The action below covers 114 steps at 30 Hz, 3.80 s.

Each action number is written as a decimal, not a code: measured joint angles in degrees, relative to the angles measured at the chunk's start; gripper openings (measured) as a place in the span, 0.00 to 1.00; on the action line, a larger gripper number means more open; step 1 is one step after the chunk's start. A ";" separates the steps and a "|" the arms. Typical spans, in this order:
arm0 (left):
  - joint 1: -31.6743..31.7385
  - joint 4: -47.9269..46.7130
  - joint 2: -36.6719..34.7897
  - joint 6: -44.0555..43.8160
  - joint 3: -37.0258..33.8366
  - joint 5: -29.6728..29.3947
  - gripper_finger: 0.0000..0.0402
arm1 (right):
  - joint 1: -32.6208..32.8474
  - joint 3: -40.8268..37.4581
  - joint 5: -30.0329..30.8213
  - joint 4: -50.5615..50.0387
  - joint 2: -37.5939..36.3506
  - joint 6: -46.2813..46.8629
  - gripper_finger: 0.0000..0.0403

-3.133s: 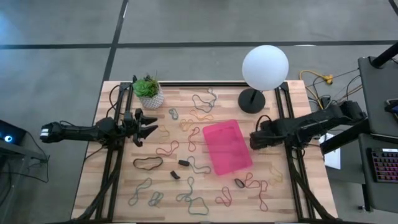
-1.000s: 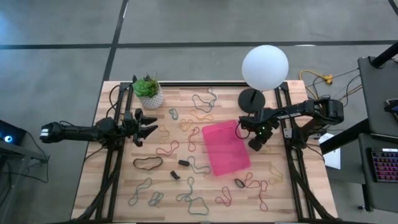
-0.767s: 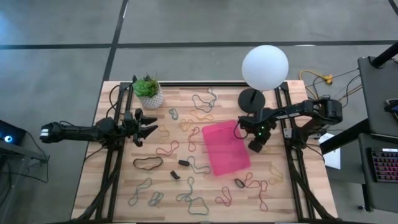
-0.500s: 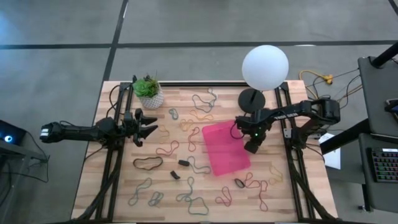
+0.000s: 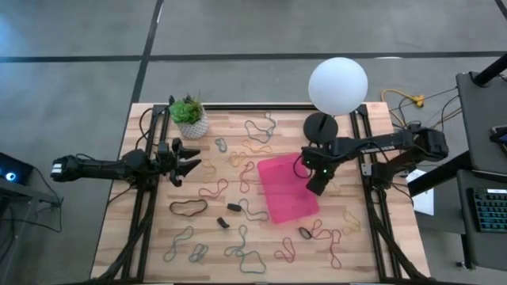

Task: Pick and place rubber bands into bin
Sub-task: Put the yellow rubber band into the pink bin

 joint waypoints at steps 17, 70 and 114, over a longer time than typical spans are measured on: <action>0.02 0.01 0.00 0.00 0.00 0.00 0.46 | 5.38 11.54 8.21 -0.38 -10.27 10.30 0.02; 0.02 0.04 0.07 0.02 0.00 0.01 0.46 | 14.97 -0.27 18.64 -0.85 11.64 -42.88 0.37; 0.00 0.04 0.00 0.02 0.00 0.00 0.46 | 13.84 7.58 27.73 -3.18 -11.37 -12.37 0.02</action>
